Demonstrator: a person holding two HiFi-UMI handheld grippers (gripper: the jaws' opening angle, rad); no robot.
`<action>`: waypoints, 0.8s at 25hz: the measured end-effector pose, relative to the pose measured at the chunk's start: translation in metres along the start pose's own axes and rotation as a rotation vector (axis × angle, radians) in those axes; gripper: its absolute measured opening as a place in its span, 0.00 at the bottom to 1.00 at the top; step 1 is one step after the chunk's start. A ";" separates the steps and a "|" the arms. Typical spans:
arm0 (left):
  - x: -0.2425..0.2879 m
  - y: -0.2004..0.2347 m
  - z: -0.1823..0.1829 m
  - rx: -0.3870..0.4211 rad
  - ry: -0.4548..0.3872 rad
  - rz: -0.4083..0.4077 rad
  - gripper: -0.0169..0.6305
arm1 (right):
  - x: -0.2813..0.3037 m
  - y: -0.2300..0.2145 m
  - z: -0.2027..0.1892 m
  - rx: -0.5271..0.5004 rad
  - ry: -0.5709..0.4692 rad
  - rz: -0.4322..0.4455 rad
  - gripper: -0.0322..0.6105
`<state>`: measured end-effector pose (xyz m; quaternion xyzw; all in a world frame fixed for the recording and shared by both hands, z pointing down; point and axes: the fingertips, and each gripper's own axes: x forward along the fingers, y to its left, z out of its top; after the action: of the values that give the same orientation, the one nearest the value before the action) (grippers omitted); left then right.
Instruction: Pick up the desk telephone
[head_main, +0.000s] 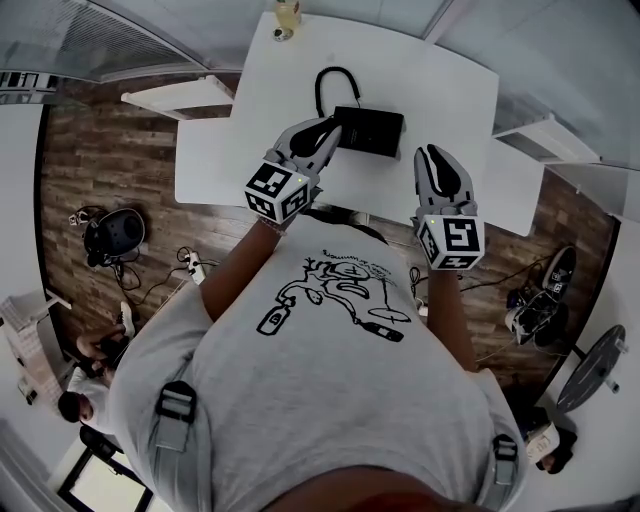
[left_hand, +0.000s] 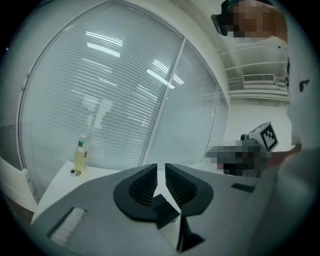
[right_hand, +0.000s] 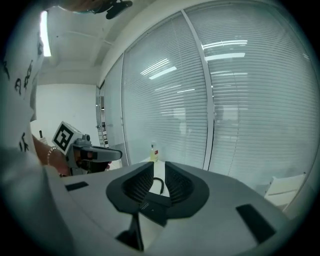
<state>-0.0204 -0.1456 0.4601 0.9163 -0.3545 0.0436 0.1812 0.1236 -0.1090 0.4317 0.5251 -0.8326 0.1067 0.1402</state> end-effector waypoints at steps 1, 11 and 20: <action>0.003 0.004 -0.009 -0.021 0.020 -0.005 0.08 | 0.005 0.000 -0.008 0.013 0.018 0.008 0.12; 0.025 0.047 -0.091 -0.168 0.200 0.006 0.20 | 0.046 -0.008 -0.068 0.106 0.141 0.052 0.22; 0.041 0.080 -0.152 -0.279 0.309 0.022 0.21 | 0.080 -0.018 -0.126 0.145 0.261 0.067 0.25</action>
<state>-0.0357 -0.1711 0.6338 0.8609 -0.3350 0.1360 0.3580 0.1229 -0.1432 0.5781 0.4873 -0.8144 0.2387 0.2055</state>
